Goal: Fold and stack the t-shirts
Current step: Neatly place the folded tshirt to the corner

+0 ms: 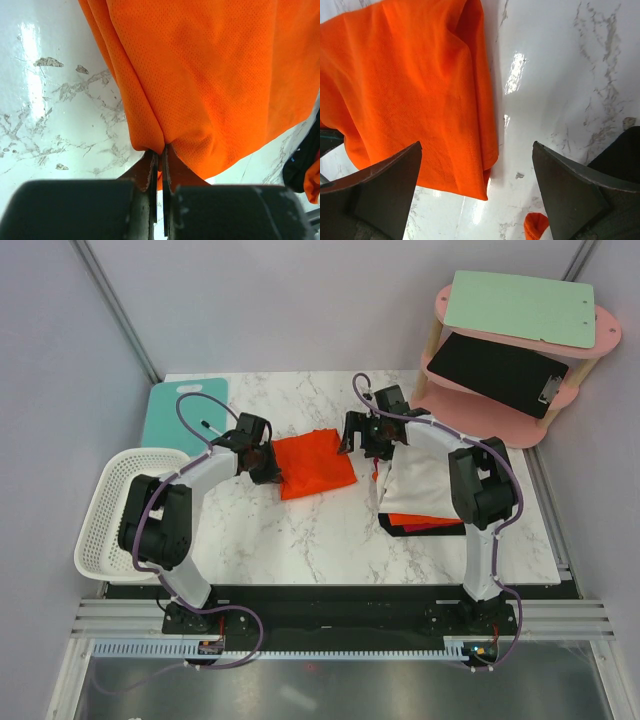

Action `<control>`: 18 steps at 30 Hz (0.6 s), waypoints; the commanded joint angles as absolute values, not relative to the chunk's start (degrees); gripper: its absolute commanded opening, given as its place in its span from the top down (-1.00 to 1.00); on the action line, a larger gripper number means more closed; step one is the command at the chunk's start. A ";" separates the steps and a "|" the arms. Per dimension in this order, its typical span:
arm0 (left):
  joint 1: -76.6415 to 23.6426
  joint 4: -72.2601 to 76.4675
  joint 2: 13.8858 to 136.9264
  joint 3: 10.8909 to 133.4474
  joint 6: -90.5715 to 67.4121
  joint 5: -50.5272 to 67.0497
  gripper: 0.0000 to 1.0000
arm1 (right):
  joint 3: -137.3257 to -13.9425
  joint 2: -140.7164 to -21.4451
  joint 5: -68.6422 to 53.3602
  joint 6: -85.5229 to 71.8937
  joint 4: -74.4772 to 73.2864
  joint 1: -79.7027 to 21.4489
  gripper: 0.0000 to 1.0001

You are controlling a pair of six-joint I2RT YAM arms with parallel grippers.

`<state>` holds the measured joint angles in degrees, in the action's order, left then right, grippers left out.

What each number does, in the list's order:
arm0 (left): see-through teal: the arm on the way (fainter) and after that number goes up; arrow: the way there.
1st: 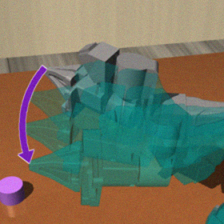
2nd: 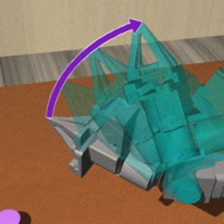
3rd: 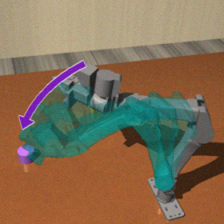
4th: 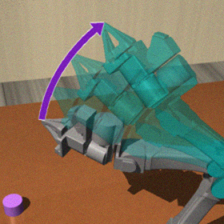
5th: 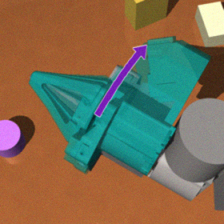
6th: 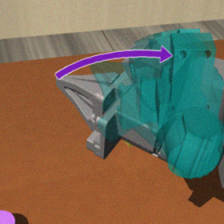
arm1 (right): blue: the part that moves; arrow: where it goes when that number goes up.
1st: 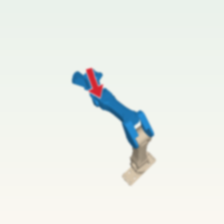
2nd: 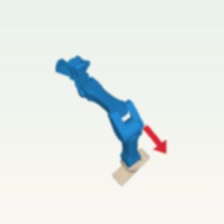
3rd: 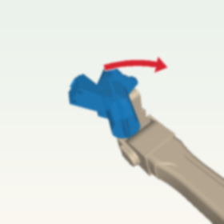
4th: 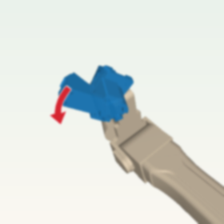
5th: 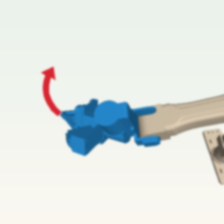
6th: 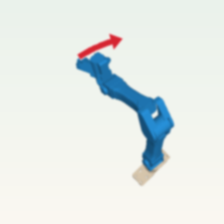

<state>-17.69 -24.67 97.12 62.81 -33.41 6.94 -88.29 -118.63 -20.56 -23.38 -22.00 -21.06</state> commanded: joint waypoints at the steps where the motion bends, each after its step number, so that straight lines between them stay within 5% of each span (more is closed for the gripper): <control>1: -17.40 -25.31 97.29 62.58 -31.82 6.86 0.96 | -87.19 -119.97 -21.27 -23.99 -23.20 -22.67 -0.96; 16: -17.40 -25.05 98.00 61.00 -31.82 6.50 0.96 | -89.30 -126.29 -17.67 -26.46 -24.70 -30.76 -0.94; 18: -17.49 -25.14 98.00 60.65 -31.82 6.24 0.96 | -89.38 -126.74 -17.84 -26.46 -24.70 -31.46 -0.50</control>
<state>-17.69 -25.21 97.86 61.34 -33.39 6.94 -89.54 -122.45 -18.72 -25.30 -22.28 -30.02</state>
